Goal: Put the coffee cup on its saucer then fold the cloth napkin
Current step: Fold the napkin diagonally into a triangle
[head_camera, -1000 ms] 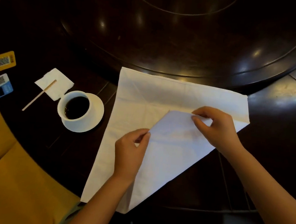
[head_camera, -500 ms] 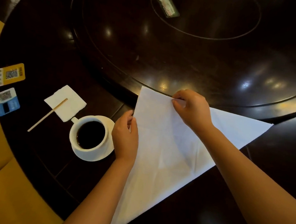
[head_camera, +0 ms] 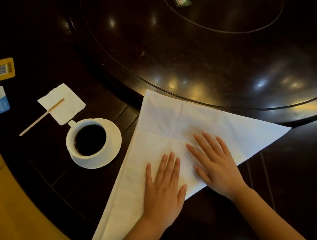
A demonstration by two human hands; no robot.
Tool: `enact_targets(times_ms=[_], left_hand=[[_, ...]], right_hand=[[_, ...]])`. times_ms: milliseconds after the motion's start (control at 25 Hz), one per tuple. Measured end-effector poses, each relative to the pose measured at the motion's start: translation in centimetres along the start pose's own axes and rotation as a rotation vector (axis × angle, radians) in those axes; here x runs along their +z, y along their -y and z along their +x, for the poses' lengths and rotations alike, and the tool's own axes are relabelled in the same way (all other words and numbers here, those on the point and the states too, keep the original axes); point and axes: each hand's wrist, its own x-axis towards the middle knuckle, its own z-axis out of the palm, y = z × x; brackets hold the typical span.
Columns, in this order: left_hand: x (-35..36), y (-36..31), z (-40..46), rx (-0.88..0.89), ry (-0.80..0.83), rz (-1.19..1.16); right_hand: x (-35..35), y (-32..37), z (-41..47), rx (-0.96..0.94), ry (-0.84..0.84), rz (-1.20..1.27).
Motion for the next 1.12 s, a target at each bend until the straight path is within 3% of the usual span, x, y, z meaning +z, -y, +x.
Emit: enact_targets(times_ms=[80,160,640,880,1040,1120], left_hand=[[0.0,0.1,0.1,0.023,0.039,0.048],[0.0,0.3,0.0,0.053,0.082,0.085],[0.1,1.1,-1.4,0.500,0.229,0.105],[0.1,1.1,-3.8,0.640,0.183,0.115],[-0.1,2.1,-5.6,0.656,0.139,0.081],[-0.2,1.0,-6.3,0.510,0.094,0.023]], right_hand=[[1.0,-0.8,-1.9,0.099,0.157,-0.037],[1.7,-1.0,-2.7,0.158,0.201,-0.047],[3.7,5.5,-12.4,0.570,0.018,0.067],[3.9,9.6,-15.9,0.695,0.003,0.127],[3.7,11.3,-16.3,0.721,0.005,0.127],[3.6,11.9,-15.7,0.731,-0.004,0.100]])
